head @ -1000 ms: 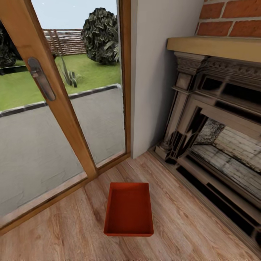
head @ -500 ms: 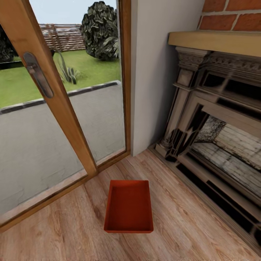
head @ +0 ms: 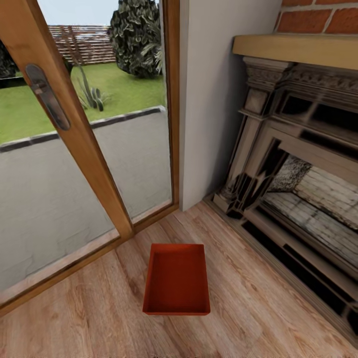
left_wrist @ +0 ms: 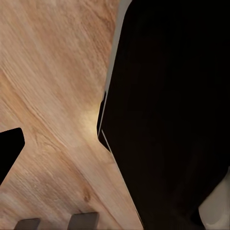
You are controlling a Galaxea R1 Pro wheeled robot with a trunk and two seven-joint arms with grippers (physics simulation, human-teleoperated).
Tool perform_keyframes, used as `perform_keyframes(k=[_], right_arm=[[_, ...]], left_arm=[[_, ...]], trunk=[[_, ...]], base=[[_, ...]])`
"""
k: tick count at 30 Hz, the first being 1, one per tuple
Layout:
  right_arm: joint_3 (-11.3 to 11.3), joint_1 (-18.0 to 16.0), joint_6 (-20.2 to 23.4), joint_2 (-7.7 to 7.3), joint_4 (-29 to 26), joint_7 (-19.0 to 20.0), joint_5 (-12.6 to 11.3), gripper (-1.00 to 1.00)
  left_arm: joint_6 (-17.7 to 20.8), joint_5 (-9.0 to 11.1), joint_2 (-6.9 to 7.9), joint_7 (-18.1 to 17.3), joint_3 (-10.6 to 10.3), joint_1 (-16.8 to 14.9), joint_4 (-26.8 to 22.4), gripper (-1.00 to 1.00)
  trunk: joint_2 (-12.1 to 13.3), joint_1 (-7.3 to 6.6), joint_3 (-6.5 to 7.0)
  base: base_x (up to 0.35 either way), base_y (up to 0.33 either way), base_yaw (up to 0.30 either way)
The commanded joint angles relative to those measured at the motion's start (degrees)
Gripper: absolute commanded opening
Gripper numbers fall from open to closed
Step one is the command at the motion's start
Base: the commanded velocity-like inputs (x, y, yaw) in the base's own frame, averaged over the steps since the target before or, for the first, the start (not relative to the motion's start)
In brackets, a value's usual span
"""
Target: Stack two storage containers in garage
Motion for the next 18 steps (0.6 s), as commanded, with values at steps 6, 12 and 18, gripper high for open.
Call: perform_keyframes(k=[6, 12, 18], right_arm=[[0.49, -0.06, -0.35, -0.02, 0.17, -0.03, -0.62, 1.00], [0.49, -0.06, -0.35, -0.06, 0.15, -0.03, -0.61, 1.00], [0.49, -0.06, -0.35, -0.06, 0.16, -0.03, -0.63, 1.00]], left_arm=[[-0.20, 0.28, -0.01, 0.03, 0.17, -0.03, 0.05, 1.00], [-0.20, 0.28, -0.01, 0.03, 0.17, -0.03, 0.05, 1.00], [-0.20, 0.28, -0.01, 0.03, 0.16, -0.03, 0.05, 1.00]], trunk=[[-0.03, 0.00, -0.59], [-0.03, 0.00, -1.14], [-0.03, 0.00, -1.69]], base=[[0.000, 0.000, 0.000], [0.000, 0.000, 0.000], [0.000, 0.000, 0.000]])
